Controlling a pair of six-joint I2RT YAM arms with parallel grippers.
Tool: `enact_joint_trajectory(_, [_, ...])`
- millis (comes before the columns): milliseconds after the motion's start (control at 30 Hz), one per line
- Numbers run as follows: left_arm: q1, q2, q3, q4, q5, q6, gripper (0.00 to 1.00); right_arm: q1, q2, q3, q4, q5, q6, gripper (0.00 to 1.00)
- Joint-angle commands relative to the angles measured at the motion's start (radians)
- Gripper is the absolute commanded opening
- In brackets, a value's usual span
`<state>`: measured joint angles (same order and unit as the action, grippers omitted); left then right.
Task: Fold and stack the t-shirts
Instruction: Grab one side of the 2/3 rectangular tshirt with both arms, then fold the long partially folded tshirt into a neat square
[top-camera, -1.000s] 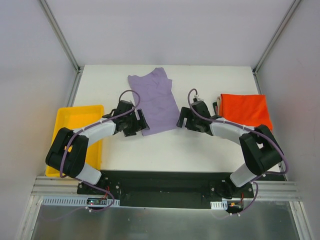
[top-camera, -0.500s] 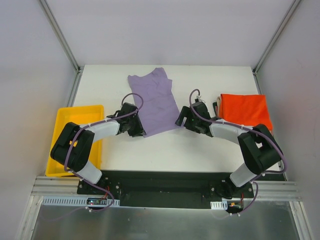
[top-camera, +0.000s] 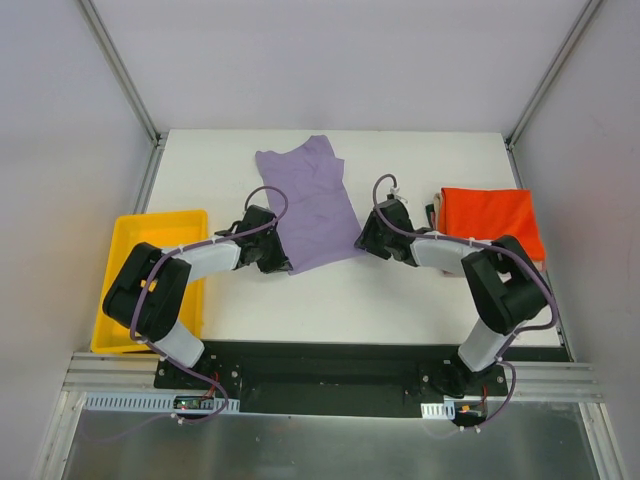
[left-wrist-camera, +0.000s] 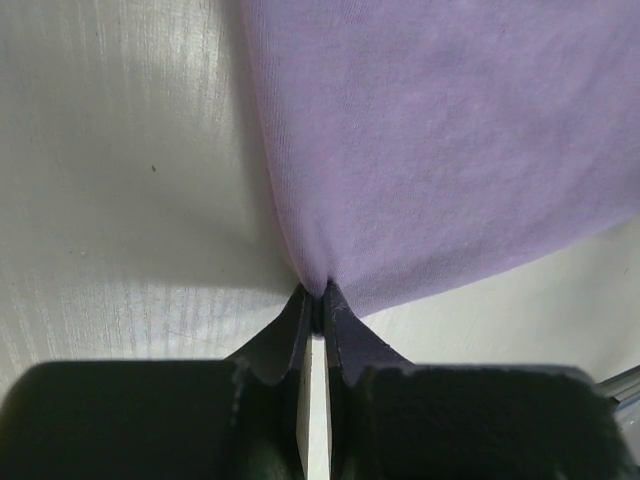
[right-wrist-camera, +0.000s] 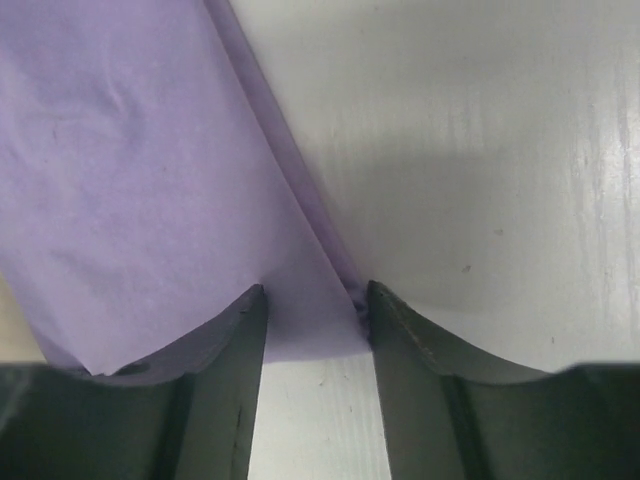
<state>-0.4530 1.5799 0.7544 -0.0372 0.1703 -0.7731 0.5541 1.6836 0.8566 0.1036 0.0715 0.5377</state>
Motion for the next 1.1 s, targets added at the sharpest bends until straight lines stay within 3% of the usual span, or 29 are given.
enact_joint_trajectory(0, [-0.016, -0.012, -0.035, -0.047, -0.049, 0.015, 0.00, 0.001, 0.056, 0.033, -0.064, 0.022, 0.007, 0.41])
enact_joint_trajectory(100, [-0.021, -0.029, -0.030, -0.049, -0.038, 0.028, 0.00, 0.003, 0.057, 0.032, -0.067, -0.010, -0.022, 0.15])
enact_joint_trajectory(200, [-0.045, -0.070, -0.043, -0.052, -0.043, 0.032, 0.00, 0.006, 0.005, 0.006, -0.068, -0.019, -0.057, 0.01])
enact_joint_trajectory(300, [-0.072, -0.135, -0.053, -0.099, -0.048, 0.054, 0.00, 0.010, -0.086, -0.036, -0.087, -0.033, -0.106, 0.01])
enact_joint_trajectory(367, [-0.098, -0.196, -0.070, -0.147, -0.045, 0.061, 0.00, 0.012, -0.148, -0.042, -0.192, -0.061, -0.143, 0.01])
enact_joint_trajectory(633, [-0.170, -0.535, -0.151, -0.374, 0.092, 0.055, 0.00, 0.027, -0.441, -0.106, -0.545, -0.375, -0.234, 0.01])
enact_joint_trajectory(767, [-0.179, -0.684, -0.153, -0.389, 0.250, 0.055, 0.00, 0.040, -0.636, -0.113, -0.663, -0.511, -0.246, 0.01])
enact_joint_trajectory(900, [-0.188, -0.831, -0.130, -0.411, 0.299, 0.052, 0.00, 0.044, -0.780, -0.096, -0.737, -0.593, -0.216, 0.01])
enact_joint_trajectory(1067, [-0.188, -0.945, -0.083, -0.426, 0.281, 0.055, 0.00, 0.044, -0.846, -0.041, -0.808, -0.651, -0.215, 0.01])
